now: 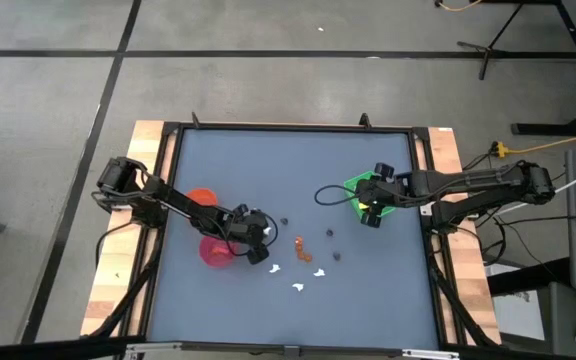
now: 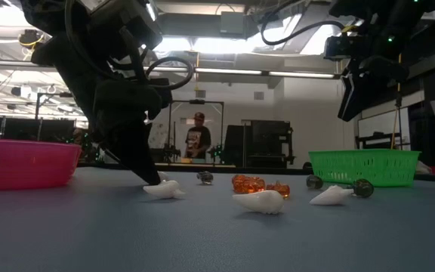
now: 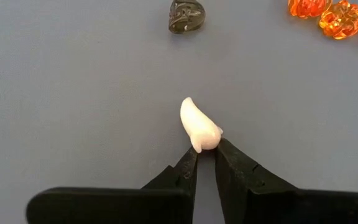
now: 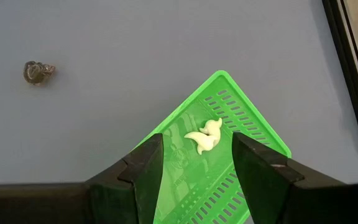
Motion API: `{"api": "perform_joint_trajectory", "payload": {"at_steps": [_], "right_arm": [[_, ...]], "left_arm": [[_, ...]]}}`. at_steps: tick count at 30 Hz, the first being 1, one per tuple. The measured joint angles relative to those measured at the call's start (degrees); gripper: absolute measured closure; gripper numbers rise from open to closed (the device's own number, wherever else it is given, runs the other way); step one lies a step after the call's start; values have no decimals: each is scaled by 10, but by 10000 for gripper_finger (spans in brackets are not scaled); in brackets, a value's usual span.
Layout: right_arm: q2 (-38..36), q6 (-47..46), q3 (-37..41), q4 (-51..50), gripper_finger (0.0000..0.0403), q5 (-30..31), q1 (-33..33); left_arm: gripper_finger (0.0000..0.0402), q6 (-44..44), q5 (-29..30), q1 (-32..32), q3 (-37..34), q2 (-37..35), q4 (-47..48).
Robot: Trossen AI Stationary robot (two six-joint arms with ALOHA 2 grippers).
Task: Sort Halloween decoration
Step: Put the white ghost toy into the green bin
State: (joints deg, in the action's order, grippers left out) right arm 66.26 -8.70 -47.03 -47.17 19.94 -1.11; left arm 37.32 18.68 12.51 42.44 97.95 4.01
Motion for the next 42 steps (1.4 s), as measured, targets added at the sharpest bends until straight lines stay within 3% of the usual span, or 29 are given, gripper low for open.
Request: {"api": "perform_joint_trajectory", "payload": {"at_steps": [8, 18, 24, 29, 42], "right_arm": [[0, 0, 0, 0, 212, 0, 0], [0, 0, 0, 0, 212, 0, 0], [0, 0, 0, 4, 212, 0, 0], [0, 0, 0, 4, 212, 0, 0], [0, 0, 0, 4, 212, 0, 0]], "left_arm": [[356, -14, -1, 0, 0, 0, -2], [259, -21, 6, 0, 0, 0, -2], [223, -39, 6, 0, 0, 0, -12], [217, -85, 3, -2, 0, 1, -27], [217, -94, 2, -22, 0, 1, -42]]}}
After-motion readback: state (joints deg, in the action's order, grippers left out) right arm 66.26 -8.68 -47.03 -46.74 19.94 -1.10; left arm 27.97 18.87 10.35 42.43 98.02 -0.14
